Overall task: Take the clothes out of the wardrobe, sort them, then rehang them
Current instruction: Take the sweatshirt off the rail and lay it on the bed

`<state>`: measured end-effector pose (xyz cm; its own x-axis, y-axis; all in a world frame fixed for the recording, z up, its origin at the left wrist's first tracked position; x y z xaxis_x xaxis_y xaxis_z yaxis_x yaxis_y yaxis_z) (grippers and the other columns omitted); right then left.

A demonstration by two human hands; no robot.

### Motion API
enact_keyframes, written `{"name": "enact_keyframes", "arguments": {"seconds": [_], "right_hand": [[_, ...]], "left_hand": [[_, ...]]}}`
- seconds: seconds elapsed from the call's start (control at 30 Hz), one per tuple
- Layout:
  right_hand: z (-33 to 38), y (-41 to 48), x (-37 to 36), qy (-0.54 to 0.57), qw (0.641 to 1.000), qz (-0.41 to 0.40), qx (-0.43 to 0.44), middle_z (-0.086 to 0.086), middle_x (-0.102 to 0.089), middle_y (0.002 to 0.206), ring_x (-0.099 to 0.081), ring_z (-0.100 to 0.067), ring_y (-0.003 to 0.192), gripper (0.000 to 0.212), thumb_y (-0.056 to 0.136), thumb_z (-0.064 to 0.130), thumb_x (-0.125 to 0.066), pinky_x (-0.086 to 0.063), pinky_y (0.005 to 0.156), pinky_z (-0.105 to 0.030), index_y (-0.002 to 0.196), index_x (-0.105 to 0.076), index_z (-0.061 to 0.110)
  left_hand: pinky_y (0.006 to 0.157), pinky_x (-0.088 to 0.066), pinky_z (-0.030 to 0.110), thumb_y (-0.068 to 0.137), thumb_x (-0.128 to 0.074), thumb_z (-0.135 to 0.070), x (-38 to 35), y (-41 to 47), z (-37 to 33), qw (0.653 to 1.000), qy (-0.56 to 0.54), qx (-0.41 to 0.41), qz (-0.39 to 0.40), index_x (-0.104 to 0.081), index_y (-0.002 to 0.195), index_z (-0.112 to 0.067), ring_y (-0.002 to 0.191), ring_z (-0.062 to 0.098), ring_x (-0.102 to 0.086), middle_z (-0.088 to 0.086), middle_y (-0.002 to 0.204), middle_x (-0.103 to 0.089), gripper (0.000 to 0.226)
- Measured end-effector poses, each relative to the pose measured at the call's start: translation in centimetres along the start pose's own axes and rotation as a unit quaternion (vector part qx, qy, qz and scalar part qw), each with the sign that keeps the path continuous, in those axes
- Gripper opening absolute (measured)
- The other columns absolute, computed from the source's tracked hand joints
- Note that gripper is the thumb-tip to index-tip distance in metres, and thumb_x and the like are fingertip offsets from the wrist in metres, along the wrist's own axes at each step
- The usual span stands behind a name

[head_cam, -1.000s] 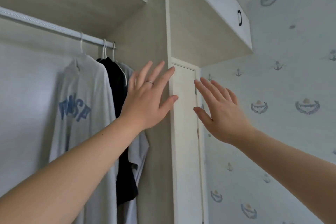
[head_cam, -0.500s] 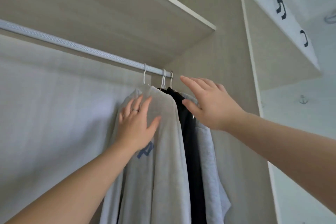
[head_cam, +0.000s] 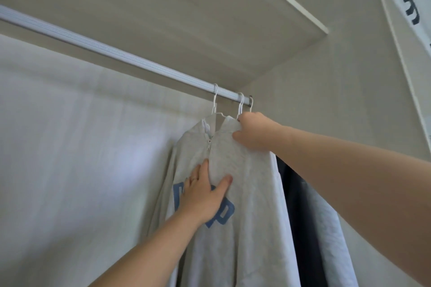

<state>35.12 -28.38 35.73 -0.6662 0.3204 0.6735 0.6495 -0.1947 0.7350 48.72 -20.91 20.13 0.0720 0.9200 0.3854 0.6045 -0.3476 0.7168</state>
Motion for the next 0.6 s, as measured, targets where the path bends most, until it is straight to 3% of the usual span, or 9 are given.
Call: {"name": "enact_keyframes", "arguments": {"seconds": [0.1,0.27,0.43,0.53,0.6], "right_hand": [[0.4,1.4,-0.4,0.035,0.999,-0.013,-0.031,-0.007,-0.053,0.092,-0.055,-0.029,0.081,0.017,0.094,0.027,-0.046,-0.045,0.069,-0.032,0.093,-0.05,0.01],[0.8,2.1,-0.8,0.034,0.998,-0.024,-0.042,-0.017,-0.057,0.111,-0.054,-0.03,0.089,0.015,0.099,0.014,-0.039,-0.047,0.074,-0.035,0.098,-0.051,0.006],[-0.1,2.3,-0.9,0.078,0.992,-0.083,-0.062,-0.012,-0.057,0.101,-0.052,-0.029,0.081,0.011,0.096,0.016,-0.044,-0.04,0.068,-0.031,0.093,-0.051,0.01],[-0.4,2.3,-0.3,0.092,0.986,-0.121,-0.076,-0.013,-0.056,0.102,-0.05,-0.031,0.081,0.02,0.095,0.018,-0.044,-0.041,0.069,-0.032,0.109,-0.055,0.009],[-0.7,2.3,0.8,0.096,0.982,-0.145,-0.08,-0.012,-0.054,0.096,-0.05,-0.032,0.079,0.012,0.093,0.019,-0.045,-0.041,0.068,-0.033,0.097,-0.053,0.01]], "left_hand": [[0.119,-0.025,0.048,0.072,-0.036,-0.084,-0.6,0.4,0.4,1.0,-0.025,-0.012,-0.012,-0.012,0.154,-0.045,0.148,0.022,-0.023,-0.005,0.161,-0.025,0.093],[0.12,-0.023,0.049,0.073,-0.034,-0.086,-1.0,0.7,0.9,0.999,-0.043,-0.011,-0.007,-0.006,0.154,-0.046,0.15,0.02,-0.018,-0.007,0.164,-0.017,0.095],[0.122,-0.02,0.049,0.07,-0.033,-0.087,-0.7,0.9,0.2,0.998,-0.06,-0.012,-0.013,-0.004,0.156,-0.042,0.151,0.019,-0.013,-0.008,0.166,-0.01,0.101],[0.121,-0.021,0.05,0.072,-0.035,-0.085,-0.2,1.2,-0.7,0.997,-0.066,-0.027,-0.018,-0.007,0.156,-0.04,0.151,0.02,-0.014,-0.008,0.165,-0.013,0.099],[0.121,-0.02,0.05,0.072,-0.033,-0.084,0.1,1.5,-1.4,0.998,-0.054,-0.039,-0.02,-0.007,0.157,-0.039,0.152,0.021,-0.012,-0.007,0.165,-0.014,0.099]]}}
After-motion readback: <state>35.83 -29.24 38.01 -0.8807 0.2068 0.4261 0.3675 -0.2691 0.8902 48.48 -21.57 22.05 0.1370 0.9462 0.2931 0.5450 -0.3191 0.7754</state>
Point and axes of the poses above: each hand's wrist, its own y-axis towards the middle knuckle, its own x-axis out of the back of the hand, z = x × y, the point moved 2 cm from there along y, towards the middle knuckle
